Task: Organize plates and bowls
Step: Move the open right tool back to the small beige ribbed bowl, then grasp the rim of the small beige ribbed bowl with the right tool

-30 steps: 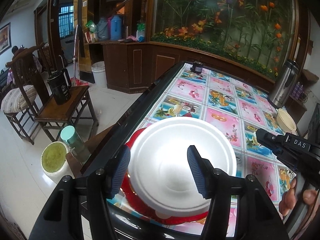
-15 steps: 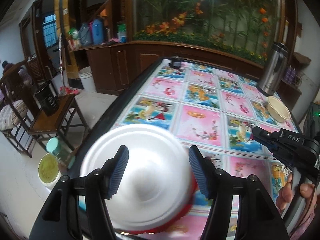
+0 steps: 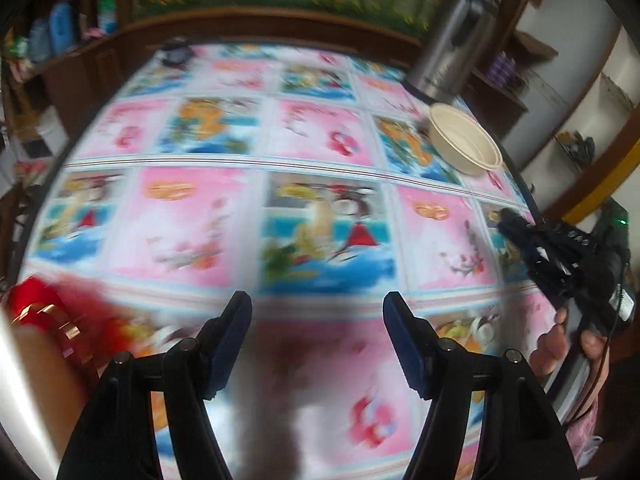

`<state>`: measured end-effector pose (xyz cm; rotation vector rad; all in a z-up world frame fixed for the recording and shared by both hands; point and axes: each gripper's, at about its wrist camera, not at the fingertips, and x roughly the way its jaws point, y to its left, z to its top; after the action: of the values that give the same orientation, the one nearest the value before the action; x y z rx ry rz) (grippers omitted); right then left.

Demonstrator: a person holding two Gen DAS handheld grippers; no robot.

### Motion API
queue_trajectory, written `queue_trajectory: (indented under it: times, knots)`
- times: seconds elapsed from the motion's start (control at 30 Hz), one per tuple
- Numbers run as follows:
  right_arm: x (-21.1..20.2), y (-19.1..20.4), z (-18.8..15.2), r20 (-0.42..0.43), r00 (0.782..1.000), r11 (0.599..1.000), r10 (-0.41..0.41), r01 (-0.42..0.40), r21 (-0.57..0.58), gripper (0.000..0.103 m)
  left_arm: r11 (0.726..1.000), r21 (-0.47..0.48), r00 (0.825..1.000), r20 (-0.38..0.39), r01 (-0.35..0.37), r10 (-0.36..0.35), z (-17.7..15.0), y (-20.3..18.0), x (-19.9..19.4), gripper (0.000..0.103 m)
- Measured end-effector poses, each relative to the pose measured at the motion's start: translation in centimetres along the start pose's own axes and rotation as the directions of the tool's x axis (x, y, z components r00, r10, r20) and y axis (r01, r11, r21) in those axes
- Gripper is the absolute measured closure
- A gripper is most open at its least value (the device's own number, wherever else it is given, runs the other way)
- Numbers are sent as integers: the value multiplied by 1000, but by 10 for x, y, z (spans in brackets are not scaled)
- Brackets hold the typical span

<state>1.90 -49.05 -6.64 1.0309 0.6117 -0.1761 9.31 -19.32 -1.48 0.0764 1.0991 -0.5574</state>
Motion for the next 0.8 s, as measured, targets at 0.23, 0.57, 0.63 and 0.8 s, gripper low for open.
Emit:
queue_trajectory:
  times: [0.23,0.57,0.63,0.8]
  knots:
    - [-20,-52,86,57,998,987,21,-30,160,63,998,-49,996,-78,47,-51,47,-31,47,35]
    - [24,-63,161,65,997,969,41,-55,241,63,986,-164,993,-111,26,-45,117,-55,88,34]
    - [34,-64,163,39,998,971,49,-56,232,63,985,-173,994,-102,12,-31,132,-63,96,34]
    - [37,-72,162,36,998,971,55,-62,232,63,959,-283,992,-110,23,-56,153,-71,129,34]
